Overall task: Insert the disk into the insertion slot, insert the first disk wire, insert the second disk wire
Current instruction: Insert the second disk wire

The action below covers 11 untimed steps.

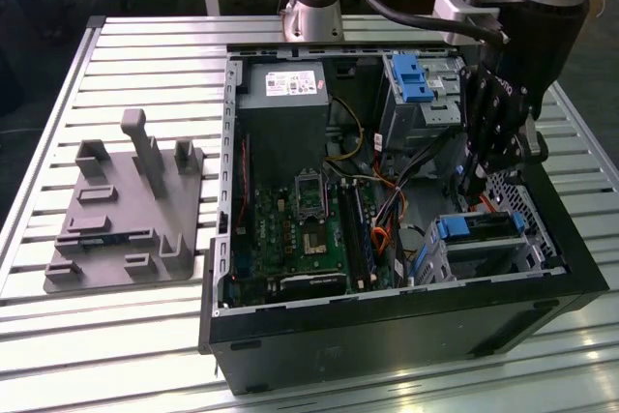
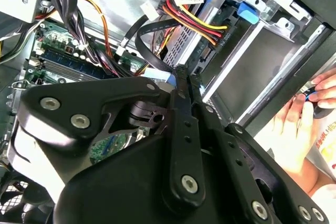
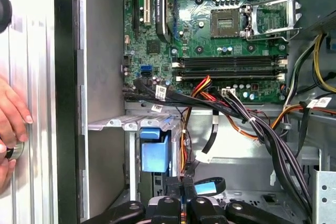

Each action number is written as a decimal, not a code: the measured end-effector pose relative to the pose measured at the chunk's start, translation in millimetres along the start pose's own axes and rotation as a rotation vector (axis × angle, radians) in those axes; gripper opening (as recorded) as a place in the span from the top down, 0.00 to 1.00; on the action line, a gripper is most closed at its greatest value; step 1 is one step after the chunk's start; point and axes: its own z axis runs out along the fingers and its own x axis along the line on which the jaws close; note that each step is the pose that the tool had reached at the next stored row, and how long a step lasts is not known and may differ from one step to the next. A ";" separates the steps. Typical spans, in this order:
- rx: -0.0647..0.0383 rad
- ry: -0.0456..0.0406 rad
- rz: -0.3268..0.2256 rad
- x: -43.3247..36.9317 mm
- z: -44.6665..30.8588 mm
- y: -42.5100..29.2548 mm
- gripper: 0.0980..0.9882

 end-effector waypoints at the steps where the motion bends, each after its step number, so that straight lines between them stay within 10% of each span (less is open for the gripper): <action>1: 0.000 0.0000 0.000 0.1 0.0 0.0 0.95; 11: 0.000 0.0001 0.000 0.1 0.0 0.0 0.95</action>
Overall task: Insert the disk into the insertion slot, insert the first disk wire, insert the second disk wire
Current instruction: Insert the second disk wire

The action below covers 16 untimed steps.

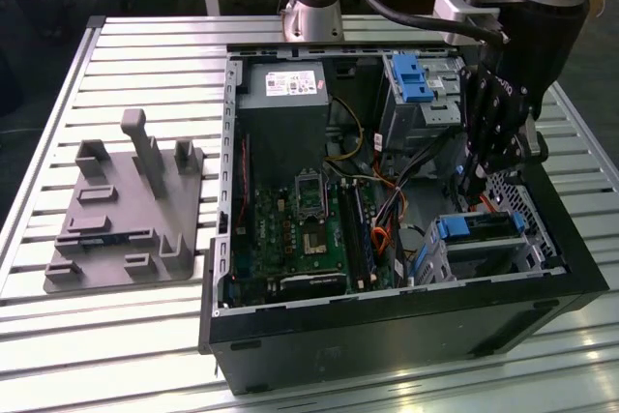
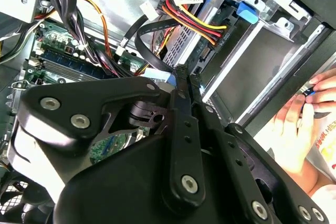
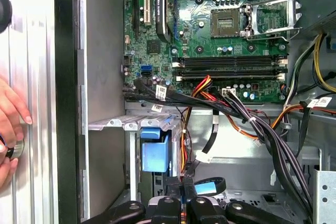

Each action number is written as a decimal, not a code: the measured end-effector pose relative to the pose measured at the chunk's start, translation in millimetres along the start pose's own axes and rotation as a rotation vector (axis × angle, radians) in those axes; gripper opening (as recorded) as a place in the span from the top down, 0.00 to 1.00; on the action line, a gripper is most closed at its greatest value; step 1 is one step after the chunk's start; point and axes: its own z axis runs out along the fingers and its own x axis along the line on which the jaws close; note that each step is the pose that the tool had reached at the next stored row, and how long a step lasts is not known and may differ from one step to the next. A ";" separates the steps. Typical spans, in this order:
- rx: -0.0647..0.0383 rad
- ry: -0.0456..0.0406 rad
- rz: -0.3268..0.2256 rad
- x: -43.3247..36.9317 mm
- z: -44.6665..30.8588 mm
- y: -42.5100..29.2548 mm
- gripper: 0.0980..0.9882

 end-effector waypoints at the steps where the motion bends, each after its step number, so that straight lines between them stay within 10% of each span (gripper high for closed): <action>1: 0.000 0.0000 0.000 0.0 0.0 0.0 0.95; 3: -0.001 0.0000 0.000 0.2 0.0 -1.4 0.95; 11: -0.071 -0.0007 -0.011 1.4 0.7 -18.0 0.95; 16: -0.081 -0.0134 -0.013 4.6 1.4 -25.8 0.95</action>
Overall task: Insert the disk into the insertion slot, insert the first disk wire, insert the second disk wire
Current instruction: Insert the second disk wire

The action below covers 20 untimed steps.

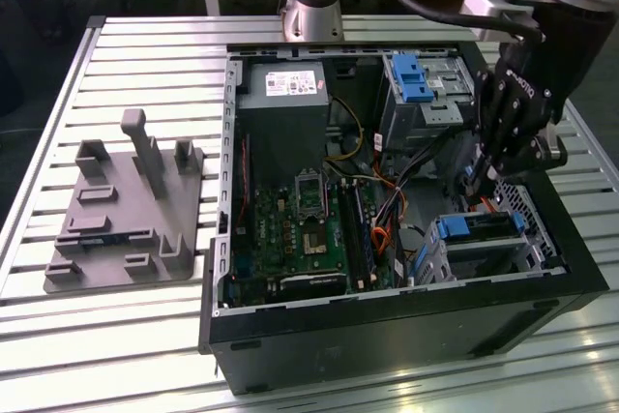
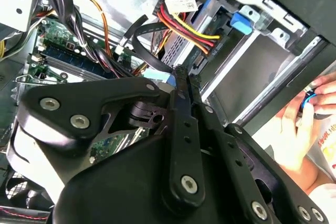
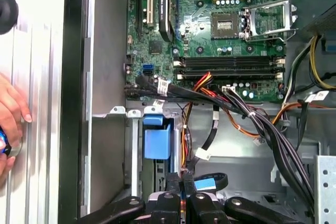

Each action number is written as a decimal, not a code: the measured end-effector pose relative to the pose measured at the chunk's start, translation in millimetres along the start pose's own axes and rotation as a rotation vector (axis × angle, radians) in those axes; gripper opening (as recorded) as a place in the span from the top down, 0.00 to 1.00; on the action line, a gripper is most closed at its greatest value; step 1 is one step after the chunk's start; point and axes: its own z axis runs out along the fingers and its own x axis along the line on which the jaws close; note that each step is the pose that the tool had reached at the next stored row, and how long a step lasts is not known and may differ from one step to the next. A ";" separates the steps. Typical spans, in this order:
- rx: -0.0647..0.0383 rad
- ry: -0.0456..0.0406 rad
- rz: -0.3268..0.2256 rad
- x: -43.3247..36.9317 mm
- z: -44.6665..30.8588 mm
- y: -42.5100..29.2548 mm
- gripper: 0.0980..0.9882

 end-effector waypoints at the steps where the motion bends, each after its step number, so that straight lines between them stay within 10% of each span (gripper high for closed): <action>1: -0.001 -0.0041 0.000 1.2 0.2 -1.0 0.95; 13: -0.003 -0.0664 -0.001 14.2 1.9 -3.0 0.95; 20: -0.022 -0.0695 -0.003 22.6 3.2 -8.0 0.95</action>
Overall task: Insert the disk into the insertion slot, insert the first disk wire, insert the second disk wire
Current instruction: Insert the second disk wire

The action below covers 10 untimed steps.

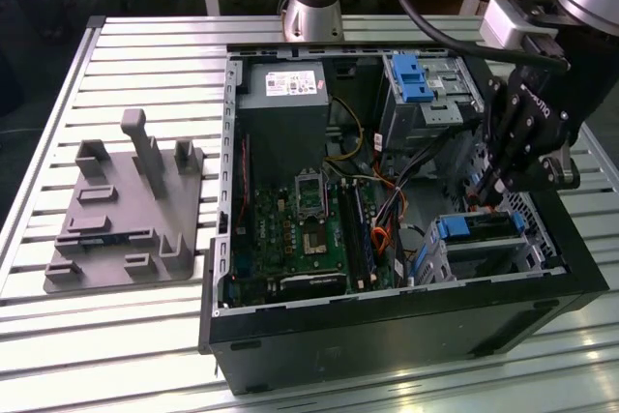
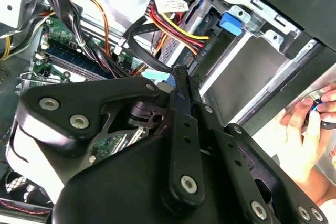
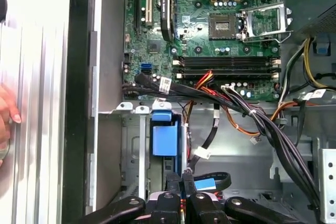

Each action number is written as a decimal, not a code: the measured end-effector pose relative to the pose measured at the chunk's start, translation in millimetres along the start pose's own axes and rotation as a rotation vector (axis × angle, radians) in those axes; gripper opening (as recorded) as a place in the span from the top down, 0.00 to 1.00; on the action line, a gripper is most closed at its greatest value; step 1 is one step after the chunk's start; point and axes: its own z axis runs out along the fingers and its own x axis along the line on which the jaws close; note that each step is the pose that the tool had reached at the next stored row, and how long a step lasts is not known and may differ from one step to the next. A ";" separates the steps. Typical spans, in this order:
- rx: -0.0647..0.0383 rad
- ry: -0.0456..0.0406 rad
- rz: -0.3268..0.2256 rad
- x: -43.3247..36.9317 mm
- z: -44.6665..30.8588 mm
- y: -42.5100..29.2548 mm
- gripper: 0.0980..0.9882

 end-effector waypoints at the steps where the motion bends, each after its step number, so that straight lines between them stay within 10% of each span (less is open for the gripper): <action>1: -0.003 0.0001 0.000 1.0 0.1 -0.9 0.95; 10: -0.007 -0.0011 0.012 4.8 3.0 -4.3 0.95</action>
